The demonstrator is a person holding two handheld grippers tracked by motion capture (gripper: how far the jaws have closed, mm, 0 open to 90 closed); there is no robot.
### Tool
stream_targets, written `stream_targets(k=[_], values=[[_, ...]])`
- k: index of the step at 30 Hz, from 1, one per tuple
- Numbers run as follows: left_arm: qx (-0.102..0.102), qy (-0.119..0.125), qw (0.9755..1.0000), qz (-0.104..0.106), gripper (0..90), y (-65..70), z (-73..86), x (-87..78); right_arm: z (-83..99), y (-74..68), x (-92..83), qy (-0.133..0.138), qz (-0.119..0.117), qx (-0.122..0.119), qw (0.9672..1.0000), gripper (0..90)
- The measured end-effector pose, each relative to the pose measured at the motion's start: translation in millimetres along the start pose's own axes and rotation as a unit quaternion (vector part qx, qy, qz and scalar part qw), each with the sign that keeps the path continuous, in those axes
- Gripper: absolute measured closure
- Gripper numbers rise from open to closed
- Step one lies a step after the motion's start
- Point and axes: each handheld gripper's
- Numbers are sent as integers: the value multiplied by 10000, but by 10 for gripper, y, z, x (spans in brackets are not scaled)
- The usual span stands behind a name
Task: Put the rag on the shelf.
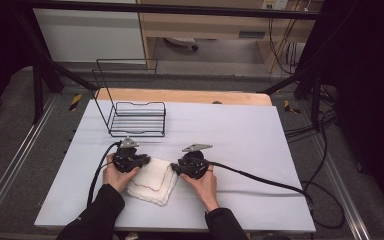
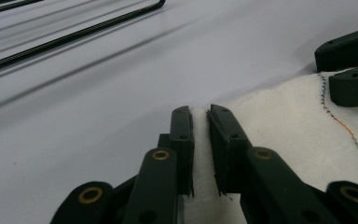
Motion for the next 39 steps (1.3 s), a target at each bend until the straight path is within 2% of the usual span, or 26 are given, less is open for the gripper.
stream_targets(k=[6,10,14,21,26,27,31,39], values=[[31,8,10000,-2,794,3,-2,-3,15,-25,8,15,-172,257,9995,786],[-50,-1,10000,55,804,-15,-4,-2,13,-34,4,16,-199,372,9991,826],[-252,-21,9996,146,819,-45,-6,-11,8,-40,-3,41,-201,405,9990,839],[-183,151,9996,149,825,-65,-17,-102,2,-89,-64,249,-229,163,9993,844],[-224,510,9983,167,825,-79,-26,-242,-32,-158,-156,489,-345,53,9982,845],[-224,510,9983,167,825,-79,-26,-242,-37,-168,-173,547,-349,-3,9979,845],[-197,813,9964,138,825,-70,-36,-363,-54,-212,-234,722,-386,-153,9965,846],[-152,1098,9938,108,825,-51,-26,-494,-100,-267,-327,949,-442,-394,9937,846]])
Point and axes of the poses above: each handheld gripper's, and its own axes: x roughly forward along the jaws, z roughly out of its underside, y roughly to its right, and after that the axes turned 13 degrees about -z, right-handed
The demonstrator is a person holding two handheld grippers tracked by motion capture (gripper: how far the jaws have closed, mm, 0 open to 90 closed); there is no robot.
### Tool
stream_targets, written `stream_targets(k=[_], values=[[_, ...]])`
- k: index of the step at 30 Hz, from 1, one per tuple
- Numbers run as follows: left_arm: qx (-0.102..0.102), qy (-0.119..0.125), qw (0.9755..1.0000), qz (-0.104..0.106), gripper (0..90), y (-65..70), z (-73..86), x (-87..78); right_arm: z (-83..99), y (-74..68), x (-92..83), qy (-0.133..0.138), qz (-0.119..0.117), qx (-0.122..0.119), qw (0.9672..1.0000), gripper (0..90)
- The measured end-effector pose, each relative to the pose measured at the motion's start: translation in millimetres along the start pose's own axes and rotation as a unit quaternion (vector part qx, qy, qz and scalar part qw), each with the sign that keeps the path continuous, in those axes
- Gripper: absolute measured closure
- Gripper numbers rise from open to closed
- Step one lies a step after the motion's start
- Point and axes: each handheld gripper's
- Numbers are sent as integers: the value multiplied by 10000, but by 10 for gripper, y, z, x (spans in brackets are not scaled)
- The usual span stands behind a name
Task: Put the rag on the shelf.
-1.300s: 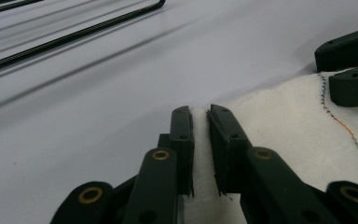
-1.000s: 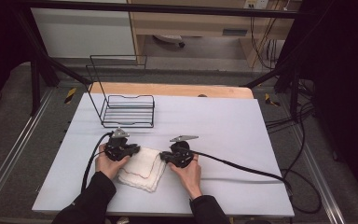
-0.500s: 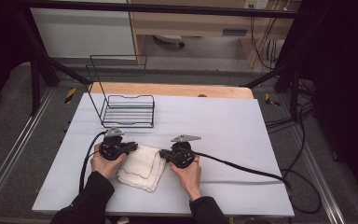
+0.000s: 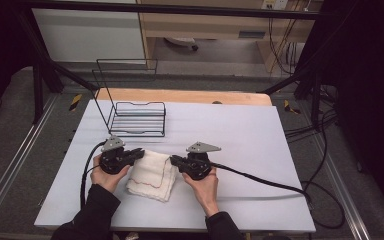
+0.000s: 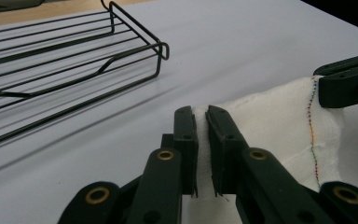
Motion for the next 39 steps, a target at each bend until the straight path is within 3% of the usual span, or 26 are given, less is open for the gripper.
stream_targets(k=[14,17,39], values=[[-17,523,9986,-44,825,65,-98,-195,-128,-101,-147,327,15,-408,9986,847],[-7,601,9982,-75,826,72,-120,-235,-190,-152,-179,388,53,-594,9975,847],[-172,1356,9904,-226,826,76,-269,-487,-454,-327,-295,841,47,-1087,9905,848]])
Point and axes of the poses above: each handheld gripper's, and its own axes: x roughly forward along the jaws, z roughly out of its underside, y roughly to its right, and after that the axes turned 13 degrees about -z, right-handed
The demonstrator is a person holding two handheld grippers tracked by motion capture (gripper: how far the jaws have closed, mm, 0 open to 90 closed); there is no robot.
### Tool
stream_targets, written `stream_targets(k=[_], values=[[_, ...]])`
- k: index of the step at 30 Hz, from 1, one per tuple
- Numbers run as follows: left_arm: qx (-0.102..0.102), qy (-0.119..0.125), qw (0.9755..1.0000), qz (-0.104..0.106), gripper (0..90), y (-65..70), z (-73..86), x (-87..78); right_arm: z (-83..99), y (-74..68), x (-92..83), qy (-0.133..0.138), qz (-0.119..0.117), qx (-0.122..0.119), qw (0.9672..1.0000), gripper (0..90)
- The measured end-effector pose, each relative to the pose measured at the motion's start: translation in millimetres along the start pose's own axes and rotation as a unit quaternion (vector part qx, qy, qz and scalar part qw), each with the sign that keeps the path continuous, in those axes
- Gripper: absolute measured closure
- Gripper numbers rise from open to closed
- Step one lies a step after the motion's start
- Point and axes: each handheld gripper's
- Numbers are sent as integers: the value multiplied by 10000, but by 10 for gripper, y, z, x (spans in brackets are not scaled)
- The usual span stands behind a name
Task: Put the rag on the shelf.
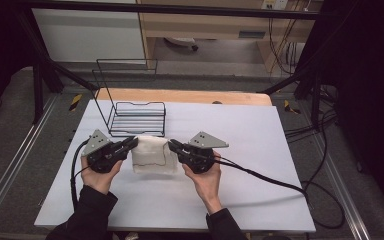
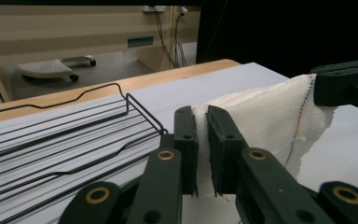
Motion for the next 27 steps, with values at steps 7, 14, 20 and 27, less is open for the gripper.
stream_targets(k=[7,14,20,27], values=[[-48,147,9999,-31,826,-22,-54,-50,-66,-24,14,135,-9,-90,9999,849],[-89,259,9996,-76,827,-42,-89,-83,-151,-54,32,225,-3,-197,9996,850],[-105,374,9992,-115,827,-62,-137,-113,-212,-68,43,273,1,-255,9993,850],[-148,632,9977,-183,827,-94,-233,-168,-306,-95,65,487,0,-371,9981,851]])
Point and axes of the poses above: each handheld gripper's, and its own axes: x roughly forward along the jaws, z roughly out of its underside, y roughly to its right, and after that the axes turned 13 degrees about -z, right-handed
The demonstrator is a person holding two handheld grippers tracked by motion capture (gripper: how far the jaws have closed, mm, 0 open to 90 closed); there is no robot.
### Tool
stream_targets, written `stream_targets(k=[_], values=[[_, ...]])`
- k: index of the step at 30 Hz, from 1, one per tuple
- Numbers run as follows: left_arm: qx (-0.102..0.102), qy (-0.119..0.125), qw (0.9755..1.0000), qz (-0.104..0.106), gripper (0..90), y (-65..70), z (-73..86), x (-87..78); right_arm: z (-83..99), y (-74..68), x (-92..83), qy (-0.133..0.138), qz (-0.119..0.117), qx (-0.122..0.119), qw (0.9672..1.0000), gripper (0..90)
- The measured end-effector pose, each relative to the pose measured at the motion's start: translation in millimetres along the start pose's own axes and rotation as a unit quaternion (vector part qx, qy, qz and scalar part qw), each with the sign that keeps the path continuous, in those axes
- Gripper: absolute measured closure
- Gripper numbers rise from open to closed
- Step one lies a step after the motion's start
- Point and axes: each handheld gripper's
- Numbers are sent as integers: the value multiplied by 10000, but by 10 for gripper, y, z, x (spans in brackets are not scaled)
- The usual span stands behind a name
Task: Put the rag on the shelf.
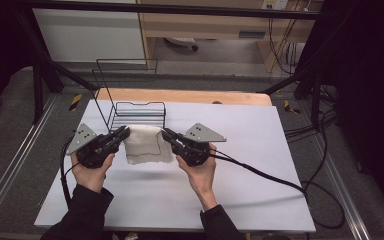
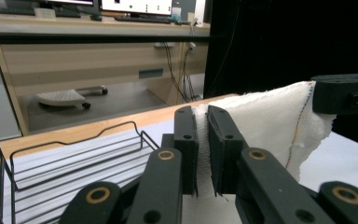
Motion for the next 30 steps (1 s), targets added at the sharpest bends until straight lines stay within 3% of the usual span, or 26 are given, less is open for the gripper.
stream_targets(k=[10,21,30], values=[[-32,208,9997,-79,827,-50,-150,-17,-148,-15,51,250,28,-140,9996,851],[-115,373,9992,-128,827,-173,-293,-6,-306,-14,178,391,86,-219,9990,852],[-67,564,9982,-179,828,-228,-426,-17,-447,6,257,467,129,-319,9983,852]])
Point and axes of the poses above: each handheld gripper's, and its own axes: x roughly forward along the jaws, z roughly out of its underside, y roughly to its right, and after that the axes turned 13 degrees about -z, right-handed
